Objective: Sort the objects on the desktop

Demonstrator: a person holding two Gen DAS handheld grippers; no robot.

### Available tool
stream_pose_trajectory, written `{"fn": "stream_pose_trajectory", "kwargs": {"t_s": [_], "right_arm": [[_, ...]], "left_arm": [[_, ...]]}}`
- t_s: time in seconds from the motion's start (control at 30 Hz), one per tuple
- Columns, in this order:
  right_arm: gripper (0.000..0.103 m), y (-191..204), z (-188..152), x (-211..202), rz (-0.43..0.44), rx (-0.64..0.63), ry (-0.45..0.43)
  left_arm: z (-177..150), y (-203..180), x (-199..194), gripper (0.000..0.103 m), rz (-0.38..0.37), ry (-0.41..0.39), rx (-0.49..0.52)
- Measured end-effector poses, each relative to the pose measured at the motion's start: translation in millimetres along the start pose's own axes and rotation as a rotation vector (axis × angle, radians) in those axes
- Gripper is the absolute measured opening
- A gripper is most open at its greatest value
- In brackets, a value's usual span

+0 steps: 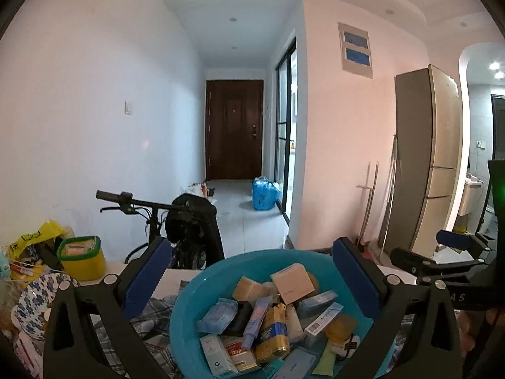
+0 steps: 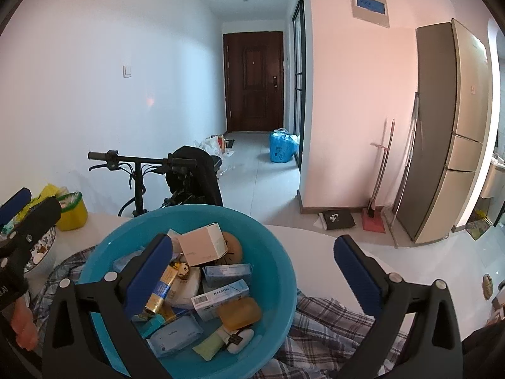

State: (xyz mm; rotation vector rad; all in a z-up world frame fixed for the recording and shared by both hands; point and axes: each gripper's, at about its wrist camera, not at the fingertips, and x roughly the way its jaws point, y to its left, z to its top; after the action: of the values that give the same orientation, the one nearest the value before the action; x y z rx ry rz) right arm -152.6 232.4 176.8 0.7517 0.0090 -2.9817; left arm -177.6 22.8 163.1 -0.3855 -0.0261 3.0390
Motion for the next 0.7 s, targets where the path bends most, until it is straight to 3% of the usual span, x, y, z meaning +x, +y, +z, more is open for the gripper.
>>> {"fn": "stream_pose_trajectory", "kwargs": {"t_s": [0.23, 0.7], "right_arm": [[0.102, 3.3, 1.1, -28.1, 0.01, 0.002, -0.039], [0.102, 39.4, -13.5, -120.9, 0.042, -0.114, -0.202]], "left_arm": [[6.2, -4.9, -21.1, 0.103, -0.019, 0.018, 0.034], [16.5, -13.1, -117.2, 0.103, 0.008, -0.095, 0.071]]}}
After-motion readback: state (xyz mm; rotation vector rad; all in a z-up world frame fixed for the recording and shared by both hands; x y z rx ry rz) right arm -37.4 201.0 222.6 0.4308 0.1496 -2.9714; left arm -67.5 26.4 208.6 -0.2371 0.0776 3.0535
